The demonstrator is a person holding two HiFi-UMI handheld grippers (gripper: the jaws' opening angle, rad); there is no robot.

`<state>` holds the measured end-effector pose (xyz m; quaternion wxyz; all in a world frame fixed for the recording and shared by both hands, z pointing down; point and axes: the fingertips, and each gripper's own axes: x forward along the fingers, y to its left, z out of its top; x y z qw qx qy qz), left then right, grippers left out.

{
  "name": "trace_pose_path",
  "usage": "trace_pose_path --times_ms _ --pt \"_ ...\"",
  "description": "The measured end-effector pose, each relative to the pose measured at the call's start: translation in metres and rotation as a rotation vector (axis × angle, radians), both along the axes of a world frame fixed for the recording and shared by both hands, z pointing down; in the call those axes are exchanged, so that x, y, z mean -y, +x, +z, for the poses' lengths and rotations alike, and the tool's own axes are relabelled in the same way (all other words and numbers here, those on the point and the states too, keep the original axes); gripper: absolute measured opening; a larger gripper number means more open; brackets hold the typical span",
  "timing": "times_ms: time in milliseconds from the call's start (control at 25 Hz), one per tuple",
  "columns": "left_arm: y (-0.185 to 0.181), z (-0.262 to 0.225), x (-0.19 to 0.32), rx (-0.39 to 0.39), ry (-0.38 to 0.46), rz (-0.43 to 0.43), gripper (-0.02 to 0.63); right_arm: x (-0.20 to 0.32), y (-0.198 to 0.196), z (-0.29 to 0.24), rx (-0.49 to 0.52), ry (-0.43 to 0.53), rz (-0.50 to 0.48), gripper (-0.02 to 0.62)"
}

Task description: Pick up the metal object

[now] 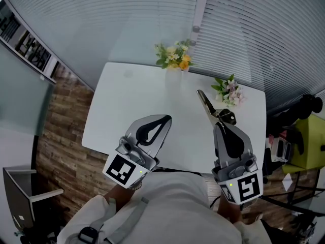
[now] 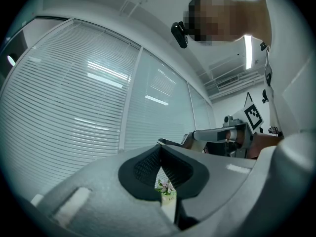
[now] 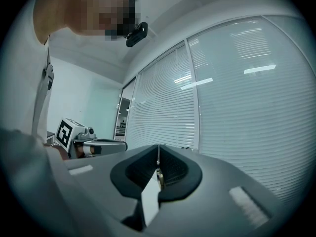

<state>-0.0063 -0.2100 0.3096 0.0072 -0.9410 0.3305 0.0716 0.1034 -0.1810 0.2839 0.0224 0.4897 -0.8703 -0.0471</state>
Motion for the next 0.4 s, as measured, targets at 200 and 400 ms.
trace_pose_path --times_ms 200,400 --pt "0.0003 0.0011 -0.0006 0.001 -0.004 0.001 0.005 -0.0003 0.0002 0.0005 0.000 -0.001 0.000 0.011" --pt "0.0002 0.0007 0.0000 0.002 -0.003 0.002 0.005 0.0006 0.0005 -0.0002 -0.002 -0.003 0.001 0.011"
